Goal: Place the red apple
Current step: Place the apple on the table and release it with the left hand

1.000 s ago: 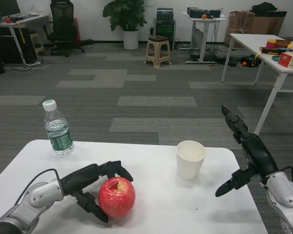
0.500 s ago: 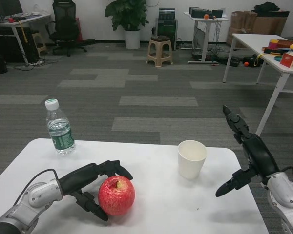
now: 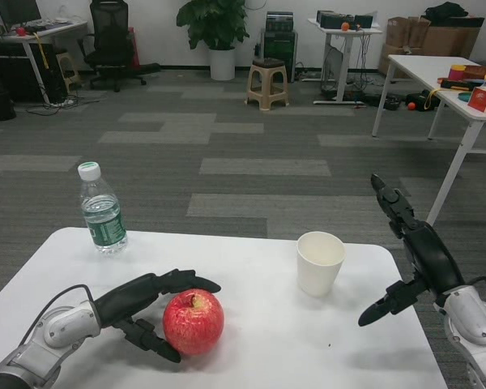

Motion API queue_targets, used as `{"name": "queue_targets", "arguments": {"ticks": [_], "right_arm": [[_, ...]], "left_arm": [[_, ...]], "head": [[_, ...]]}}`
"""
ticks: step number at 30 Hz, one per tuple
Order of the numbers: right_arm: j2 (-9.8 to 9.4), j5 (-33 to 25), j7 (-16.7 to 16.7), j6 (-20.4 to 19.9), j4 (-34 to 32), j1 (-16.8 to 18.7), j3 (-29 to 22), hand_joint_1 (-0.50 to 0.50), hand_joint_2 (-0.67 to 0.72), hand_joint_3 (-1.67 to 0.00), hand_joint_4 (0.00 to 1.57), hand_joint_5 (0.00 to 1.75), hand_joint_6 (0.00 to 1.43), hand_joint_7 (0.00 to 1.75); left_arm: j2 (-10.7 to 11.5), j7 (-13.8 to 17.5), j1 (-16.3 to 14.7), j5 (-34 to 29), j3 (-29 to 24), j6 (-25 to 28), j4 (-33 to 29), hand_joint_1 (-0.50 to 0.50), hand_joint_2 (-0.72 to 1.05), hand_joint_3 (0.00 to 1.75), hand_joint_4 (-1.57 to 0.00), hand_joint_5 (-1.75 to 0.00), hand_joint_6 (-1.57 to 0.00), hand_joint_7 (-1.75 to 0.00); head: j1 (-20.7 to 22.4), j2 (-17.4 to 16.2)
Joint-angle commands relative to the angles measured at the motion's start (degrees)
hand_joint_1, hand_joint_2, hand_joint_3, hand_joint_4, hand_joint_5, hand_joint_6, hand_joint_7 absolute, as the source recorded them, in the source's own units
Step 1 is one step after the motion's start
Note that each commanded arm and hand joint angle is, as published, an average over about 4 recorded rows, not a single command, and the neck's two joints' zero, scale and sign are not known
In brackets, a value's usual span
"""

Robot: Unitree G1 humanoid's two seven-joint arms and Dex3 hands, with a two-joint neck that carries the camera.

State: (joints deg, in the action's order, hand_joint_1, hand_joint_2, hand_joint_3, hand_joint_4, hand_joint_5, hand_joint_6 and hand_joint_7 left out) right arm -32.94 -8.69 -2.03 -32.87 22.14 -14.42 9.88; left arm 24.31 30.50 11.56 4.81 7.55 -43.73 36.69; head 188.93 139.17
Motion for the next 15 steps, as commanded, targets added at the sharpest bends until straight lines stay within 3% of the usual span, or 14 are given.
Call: {"name": "queue_targets", "arguments": {"ticks": [1,15], "right_arm": [[0.25,-0.38,0.28,-0.44,-0.67,-0.06,0.14,-0.5,0.09,-0.02,0.0,0.0,0.0,0.0],[0.49,-0.36,0.28,-0.44,-0.52,-0.08,0.14,-0.5,0.09,0.0,0.0,0.0,0.0,0.0]], "left_arm": [[-0.39,0.77,-1.63,1.5,0.11,2.26,2.37,-0.47,1.05,0.0,0.0,-0.62,-0.6,-0.37],[-0.41,0.53,-1.5,-0.44,-0.61,2.51,4.2,-0.5,0.98,0.0,0.0,-0.62,-0.66,-0.35]], "head": [[-0.08,-0.17],[0.29,-0.83]]}}
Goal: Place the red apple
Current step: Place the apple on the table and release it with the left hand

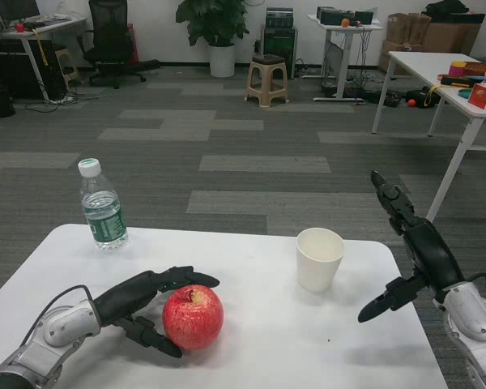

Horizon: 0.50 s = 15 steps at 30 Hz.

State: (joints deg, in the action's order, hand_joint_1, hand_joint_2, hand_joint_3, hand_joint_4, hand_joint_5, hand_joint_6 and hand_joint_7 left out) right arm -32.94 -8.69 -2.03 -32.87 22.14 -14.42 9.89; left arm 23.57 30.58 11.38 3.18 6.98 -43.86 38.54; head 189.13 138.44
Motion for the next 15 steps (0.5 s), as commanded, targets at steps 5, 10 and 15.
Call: {"name": "queue_targets", "arguments": {"ticks": [5,10,15], "right_arm": [[0.6,-0.36,0.28,-0.44,-0.61,-0.08,0.37,-0.5,0.09,-0.02,0.0,0.0,0.0,0.0],[0.6,-0.36,0.28,-0.48,-0.61,-0.08,0.44,-0.5,0.09,0.0,0.0,0.0,0.0,0.0],[0.6,-0.36,0.28,-0.44,-0.7,0.0,0.57,-0.5,0.08,0.0,0.0,0.0,0.0,0.0]], "left_arm": [[0.31,0.22,-1.29,0.23,-0.37,2.66,2.51,-0.5,0.94,0.0,0.0,-0.62,-0.65,-0.35],[0.25,-0.22,-1.36,-1.95,-0.87,2.82,2.55,-0.5,0.76,0.0,0.0,-0.62,-0.58,-0.35],[0.2,-0.83,-1.45,-2.91,-0.78,3.17,2.51,-0.5,0.12,0.0,0.0,-0.54,-0.52,-0.35]], "head": [[0.26,-0.38],[0.36,-0.49],[0.46,-0.66]]}}
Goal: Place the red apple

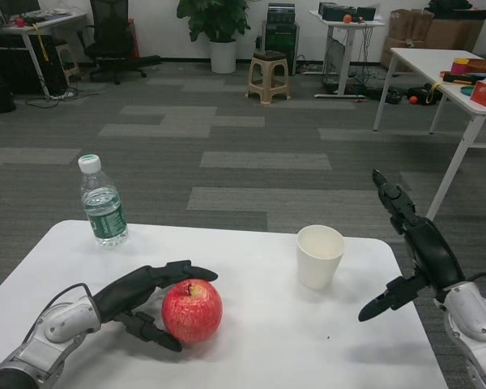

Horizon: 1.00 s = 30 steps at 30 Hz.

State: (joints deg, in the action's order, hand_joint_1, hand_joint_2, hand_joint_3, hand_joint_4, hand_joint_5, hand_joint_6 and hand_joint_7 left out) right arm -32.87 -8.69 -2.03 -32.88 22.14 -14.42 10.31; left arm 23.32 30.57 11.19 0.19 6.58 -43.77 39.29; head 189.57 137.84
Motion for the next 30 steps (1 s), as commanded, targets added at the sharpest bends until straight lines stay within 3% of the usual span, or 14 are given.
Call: {"name": "queue_targets", "arguments": {"ticks": [1,10,26,30], "right_arm": [[0.54,-0.36,0.27,-0.43,-0.7,-0.02,0.15,-0.5,0.08,0.0,0.0,0.0,0.0,0.0],[0.7,-0.36,0.27,-0.43,-0.76,0.0,0.23,-0.5,0.03,0.0,0.0,0.0,0.0,0.0],[0.83,-0.36,0.27,-0.43,-0.87,0.05,0.23,-0.5,0.03,0.0,0.0,0.0,0.0,0.0],[0.87,-0.36,0.27,-0.43,-0.87,0.09,0.15,-0.5,0.03,0.0,0.0,0.0,0.0,0.0]], "left_arm": [[0.43,-0.93,-1.26,0.03,-0.34,3.1,1.67,-0.5,0.03,0.0,0.0,-0.51,-0.5,-0.35],[0.08,-1.22,-1.17,0.38,0.01,4.68,1.43,-0.5,-0.37,0.0,0.0,-0.41,-0.5,-0.35],[-1.26,-3.11,-0.99,-1.16,-2.8,5.1,0.74,-0.5,-0.28,0.09,0.0,-0.41,-0.58,-0.35],[-1.35,-3.33,-0.56,-2.39,-3.51,5.36,0.44,-0.5,-0.21,0.04,0.0,-0.38,-0.79,-0.35]], "head": [[0.04,-0.11],[0.13,-0.31],[0.55,-0.33],[0.75,-0.49]]}}
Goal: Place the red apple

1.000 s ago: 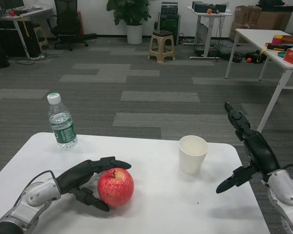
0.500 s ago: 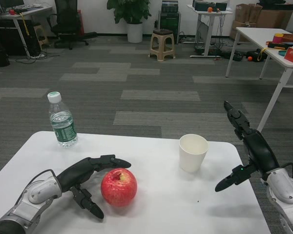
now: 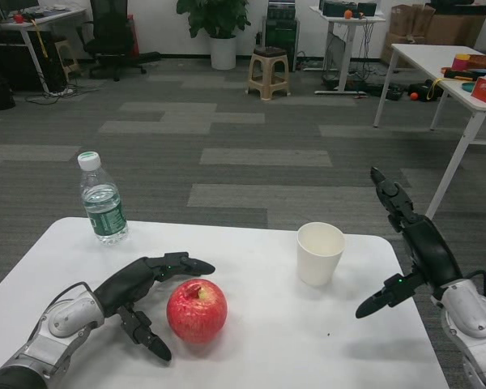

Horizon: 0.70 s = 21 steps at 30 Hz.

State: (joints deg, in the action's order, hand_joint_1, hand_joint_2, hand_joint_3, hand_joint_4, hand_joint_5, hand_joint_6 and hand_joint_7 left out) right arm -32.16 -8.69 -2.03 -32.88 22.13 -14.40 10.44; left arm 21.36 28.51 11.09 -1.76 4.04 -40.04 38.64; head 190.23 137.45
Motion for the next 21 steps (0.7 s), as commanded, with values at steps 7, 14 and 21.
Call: {"name": "queue_targets", "arguments": {"ticks": [7,14,21], "right_arm": [[0.17,-0.36,0.27,-0.43,-0.4,0.03,0.11,-0.5,0.03,0.0,0.0,0.0,0.0,0.05],[0.13,-0.36,0.27,-0.43,0.32,-0.41,0.11,-0.5,0.03,0.0,0.0,0.0,0.0,0.0],[-0.11,-0.41,0.27,-0.43,1.18,-1.02,0.2,-0.5,0.06,0.0,0.0,0.0,0.0,0.0]], "left_arm": [[1.03,-1.22,1.06,-3.43,-2.11,2.16,1.18,-0.5,-0.19,0.09,0.0,-0.31,-1.06,-0.35],[1.1,-1.26,3.15,-4.13,-4.92,2.16,1.26,-0.5,-0.19,0.04,0.0,-0.31,-1.13,-0.35],[1.43,-1.28,5.19,-4.61,-5.34,2.16,1.26,-0.5,-0.15,0.07,0.0,-0.31,-1.15,-0.35]], "head": [[0.53,-0.55],[1.2,-0.58],[1.29,-0.51]]}}
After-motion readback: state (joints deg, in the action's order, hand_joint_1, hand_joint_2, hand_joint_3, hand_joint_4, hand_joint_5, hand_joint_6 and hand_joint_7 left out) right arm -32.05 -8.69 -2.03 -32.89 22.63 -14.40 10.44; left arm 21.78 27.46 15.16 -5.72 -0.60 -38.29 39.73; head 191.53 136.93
